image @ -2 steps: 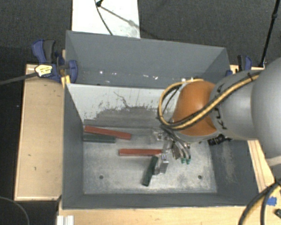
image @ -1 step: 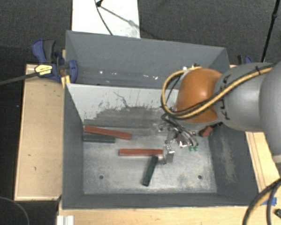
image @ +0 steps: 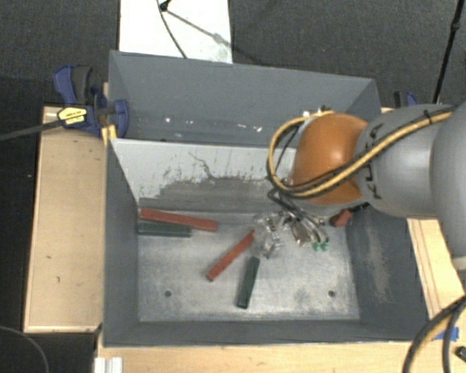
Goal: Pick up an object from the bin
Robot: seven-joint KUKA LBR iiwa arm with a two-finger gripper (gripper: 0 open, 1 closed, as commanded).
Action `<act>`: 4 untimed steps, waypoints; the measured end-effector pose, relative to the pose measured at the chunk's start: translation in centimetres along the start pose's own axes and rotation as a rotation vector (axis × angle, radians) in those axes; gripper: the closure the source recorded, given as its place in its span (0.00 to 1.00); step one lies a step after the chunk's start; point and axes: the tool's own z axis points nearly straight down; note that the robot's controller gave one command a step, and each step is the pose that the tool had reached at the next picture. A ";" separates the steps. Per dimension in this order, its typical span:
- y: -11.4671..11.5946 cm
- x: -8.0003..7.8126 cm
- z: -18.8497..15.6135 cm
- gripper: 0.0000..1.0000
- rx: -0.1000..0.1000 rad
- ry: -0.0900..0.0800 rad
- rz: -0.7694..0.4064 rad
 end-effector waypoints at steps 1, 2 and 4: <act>0.0 0.0 0.0 0.00 0.000 0.000 -0.002; 4.1 -0.7 1.0 0.00 -0.001 0.003 -0.089; 4.3 1.2 -15.4 1.00 0.001 -0.004 -0.596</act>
Offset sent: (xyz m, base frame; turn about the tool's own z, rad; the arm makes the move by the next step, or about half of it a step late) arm 0.0000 0.0000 0.0000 0.0000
